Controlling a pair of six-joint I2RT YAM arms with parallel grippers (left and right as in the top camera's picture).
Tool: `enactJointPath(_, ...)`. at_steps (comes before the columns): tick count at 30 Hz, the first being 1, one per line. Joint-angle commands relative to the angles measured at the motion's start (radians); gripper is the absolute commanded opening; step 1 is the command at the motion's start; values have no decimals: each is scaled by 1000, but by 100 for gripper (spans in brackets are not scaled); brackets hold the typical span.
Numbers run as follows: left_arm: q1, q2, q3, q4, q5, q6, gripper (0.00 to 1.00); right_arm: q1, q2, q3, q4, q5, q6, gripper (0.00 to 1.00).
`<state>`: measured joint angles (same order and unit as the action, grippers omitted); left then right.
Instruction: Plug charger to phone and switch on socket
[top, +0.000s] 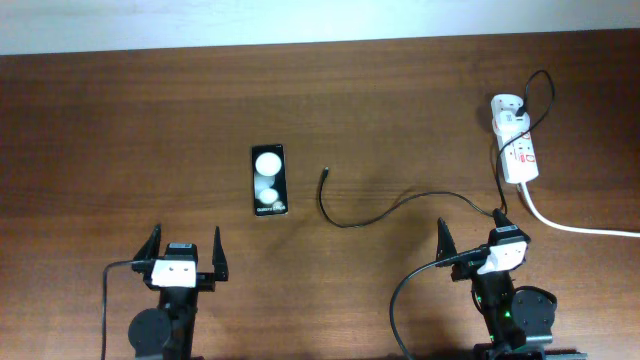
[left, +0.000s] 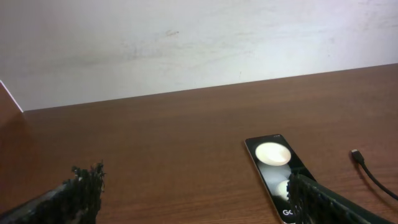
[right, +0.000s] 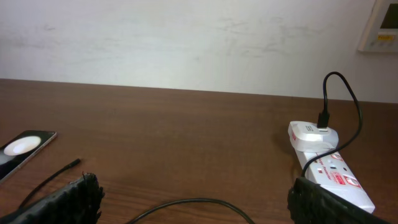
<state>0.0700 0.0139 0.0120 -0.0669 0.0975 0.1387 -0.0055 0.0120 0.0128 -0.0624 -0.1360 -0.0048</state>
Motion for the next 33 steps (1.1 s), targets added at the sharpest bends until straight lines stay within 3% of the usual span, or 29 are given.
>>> enactJointPath(1, 5, -9, -3, -6, -8, 16, 99, 5, -8, -7, -2, -10, -6, 99)
enactJointPath(6, 5, -8, -3, -9, -26, 13, 99, 5, -8, -7, -2, -10, -6, 99)
enactJointPath(10, 5, -8, -2, 172, 5, -150, 99, 5, -8, -7, -2, -10, -6, 99)
enactJointPath(13, 5, 24, 77, 193, 63, -150, 99, 5, -8, -7, -2, -10, -6, 99)
enactJointPath(18, 5, 334, 321, 193, 161, -146, 99, 5, -8, -7, -2, -10, -6, 99)
enactJointPath(22, 5, 746, 610, 164, 336, -130, 99, 5, -8, -7, -2, -10, -6, 99)
enactJointPath(23, 4, 901, 745, 93, 414, -130, 99, 5, -8, -7, -2, -10, -6, 99)
enactJointPath(26, -79, 1214, 1085, -216, 433, -60, 99, 5, -8, -7, -2, -10, -6, 99)
enactJointPath(31, -259, 1521, 1402, -571, 113, -55, 99, 5, -8, -7, -2, -10, -6, 99)
enactJointPath(33, -290, 1596, 1428, -687, 160, -55, 99, 5, -8, -7, -2, -10, -6, 99)
